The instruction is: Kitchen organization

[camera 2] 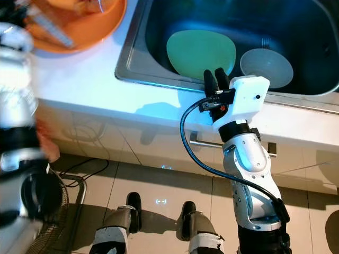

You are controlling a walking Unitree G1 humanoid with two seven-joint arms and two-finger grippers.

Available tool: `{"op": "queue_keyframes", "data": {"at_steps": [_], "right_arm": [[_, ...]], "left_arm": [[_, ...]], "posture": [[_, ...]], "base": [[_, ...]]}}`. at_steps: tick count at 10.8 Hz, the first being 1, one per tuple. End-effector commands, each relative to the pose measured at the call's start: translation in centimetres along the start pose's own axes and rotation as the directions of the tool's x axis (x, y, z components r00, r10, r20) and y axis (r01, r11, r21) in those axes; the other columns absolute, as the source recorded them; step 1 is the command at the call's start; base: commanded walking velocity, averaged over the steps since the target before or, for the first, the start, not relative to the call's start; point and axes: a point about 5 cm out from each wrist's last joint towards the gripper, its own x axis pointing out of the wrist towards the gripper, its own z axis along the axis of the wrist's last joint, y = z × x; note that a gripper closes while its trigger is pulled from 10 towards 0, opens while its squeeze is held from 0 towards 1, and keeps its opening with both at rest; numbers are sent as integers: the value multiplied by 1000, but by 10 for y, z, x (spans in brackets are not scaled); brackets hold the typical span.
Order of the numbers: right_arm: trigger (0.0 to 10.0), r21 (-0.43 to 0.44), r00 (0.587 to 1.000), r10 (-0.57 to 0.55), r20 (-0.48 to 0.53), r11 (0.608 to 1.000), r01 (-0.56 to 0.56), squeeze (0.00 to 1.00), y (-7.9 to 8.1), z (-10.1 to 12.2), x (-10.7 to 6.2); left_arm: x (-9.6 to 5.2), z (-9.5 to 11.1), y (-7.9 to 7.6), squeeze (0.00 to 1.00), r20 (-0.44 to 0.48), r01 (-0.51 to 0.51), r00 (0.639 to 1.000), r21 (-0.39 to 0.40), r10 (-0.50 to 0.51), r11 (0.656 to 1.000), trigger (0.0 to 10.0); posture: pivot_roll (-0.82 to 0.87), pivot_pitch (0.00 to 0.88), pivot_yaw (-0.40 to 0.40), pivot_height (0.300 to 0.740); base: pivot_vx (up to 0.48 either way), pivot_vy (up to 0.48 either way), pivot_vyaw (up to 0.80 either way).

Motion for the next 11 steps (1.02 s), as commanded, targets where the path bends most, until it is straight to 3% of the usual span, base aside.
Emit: {"op": "queue_keyframes", "data": {"at_steps": [1,5,7,10,11], "right_arm": [[10000,22,994,1,-112,1000,1,0,-1,-23,-5],[10000,23,994,10,-109,1000,-8,0,-2,-25,-2],[10000,14,995,-4,-96,1000,5,0,-7,-26,1],[10000,39,996,-46,-71,998,49,0,-12,-32,14],[10000,45,997,-48,-68,998,51,0,-12,-34,18]], "left_arm": [[-9,-8,15,0,-55,-71,996,63,75,995,10000],[-15,36,-13,0,108,59,992,61,-66,996,10000],[-16,58,-39,0,205,190,961,-8,-184,982,10000],[-10,55,-86,0,231,371,916,-169,-329,913,10000],[-7,51,-90,0,229,404,905,-202,-358,892,10000]], "posture": [[84,358,-33,740],[98,342,-38,740],[94,313,-32,740],[131,239,7,740],[145,220,14,740]], "base": [[0,0,0],[0,0,0],[0,0,0],[0,0,0],[0,0,0]]}}
